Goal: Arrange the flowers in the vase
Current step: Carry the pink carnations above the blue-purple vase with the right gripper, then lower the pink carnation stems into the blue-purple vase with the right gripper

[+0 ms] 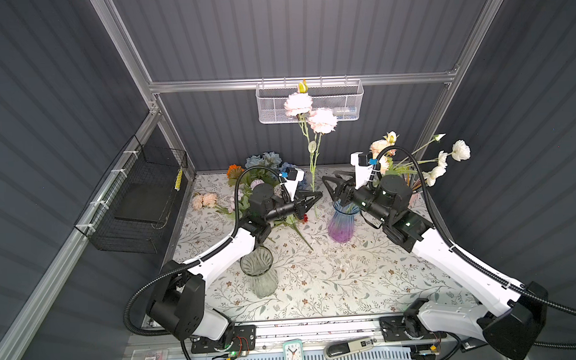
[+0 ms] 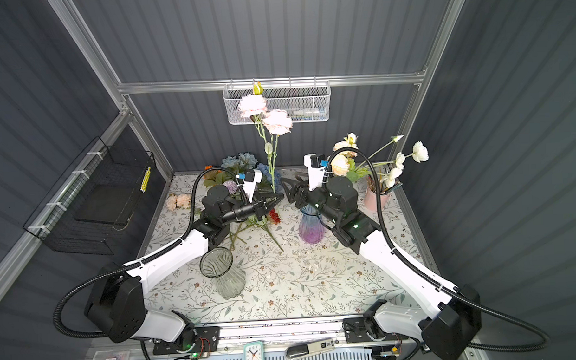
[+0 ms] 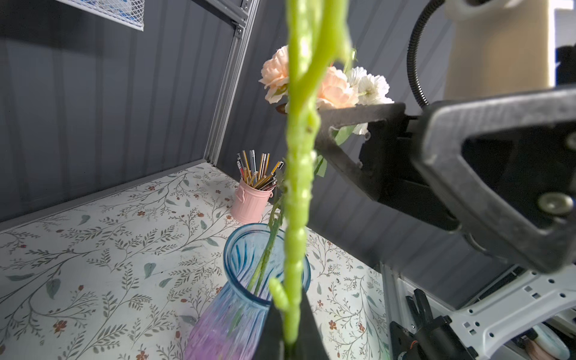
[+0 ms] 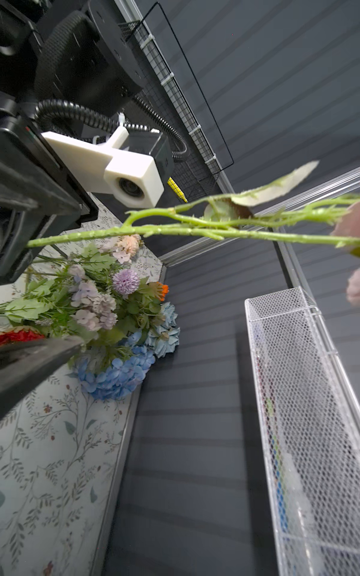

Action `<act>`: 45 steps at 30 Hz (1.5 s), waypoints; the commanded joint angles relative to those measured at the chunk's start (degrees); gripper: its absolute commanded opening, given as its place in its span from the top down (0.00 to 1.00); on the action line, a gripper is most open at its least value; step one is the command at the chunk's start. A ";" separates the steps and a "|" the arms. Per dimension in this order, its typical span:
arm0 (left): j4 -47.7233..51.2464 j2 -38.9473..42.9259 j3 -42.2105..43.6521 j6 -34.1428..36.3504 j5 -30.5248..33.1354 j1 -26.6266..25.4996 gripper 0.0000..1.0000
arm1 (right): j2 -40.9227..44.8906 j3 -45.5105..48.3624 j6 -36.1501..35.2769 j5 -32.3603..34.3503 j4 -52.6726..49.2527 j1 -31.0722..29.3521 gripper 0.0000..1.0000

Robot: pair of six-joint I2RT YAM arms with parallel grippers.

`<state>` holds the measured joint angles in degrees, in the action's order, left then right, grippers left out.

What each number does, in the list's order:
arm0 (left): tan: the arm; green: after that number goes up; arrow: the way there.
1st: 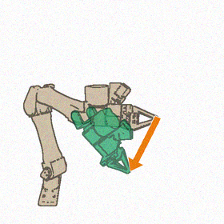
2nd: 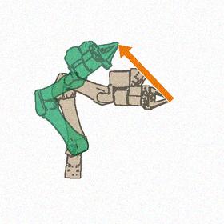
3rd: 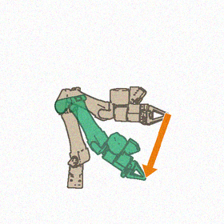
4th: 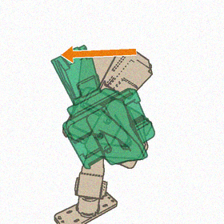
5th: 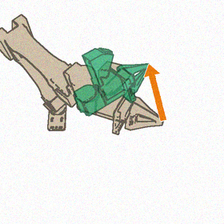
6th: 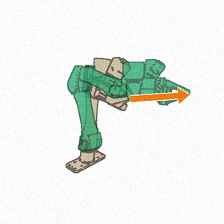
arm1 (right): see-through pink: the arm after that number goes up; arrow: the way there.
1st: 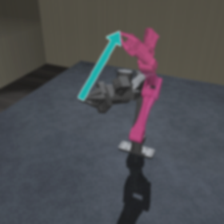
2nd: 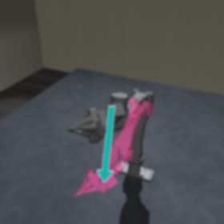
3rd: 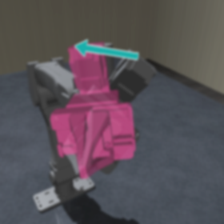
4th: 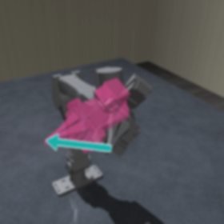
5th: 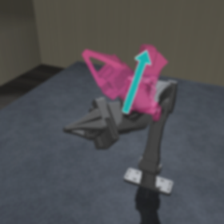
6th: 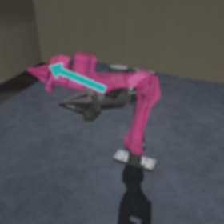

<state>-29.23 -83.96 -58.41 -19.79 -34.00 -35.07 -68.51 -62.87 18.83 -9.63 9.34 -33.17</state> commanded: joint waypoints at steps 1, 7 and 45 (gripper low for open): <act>6.93 1.56 -2.45 7.88 3.90 -1.63 1.00 | -0.07 -3.83 1.14 -8.96 -6.44 2.00 0.37; 10.45 1.04 -3.68 11.08 5.51 -3.31 1.00 | -1.58 -6.40 0.08 -15.76 -8.73 3.21 0.38; 10.87 1.43 -3.38 9.50 16.39 -3.87 0.00 | 7.18 -7.90 -10.74 1.67 -14.66 6.21 1.00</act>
<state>-16.08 -83.88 -61.98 -7.55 -20.51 -40.58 -63.26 -67.77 12.71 -12.21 -4.84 -27.14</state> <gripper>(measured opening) 0.996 0.085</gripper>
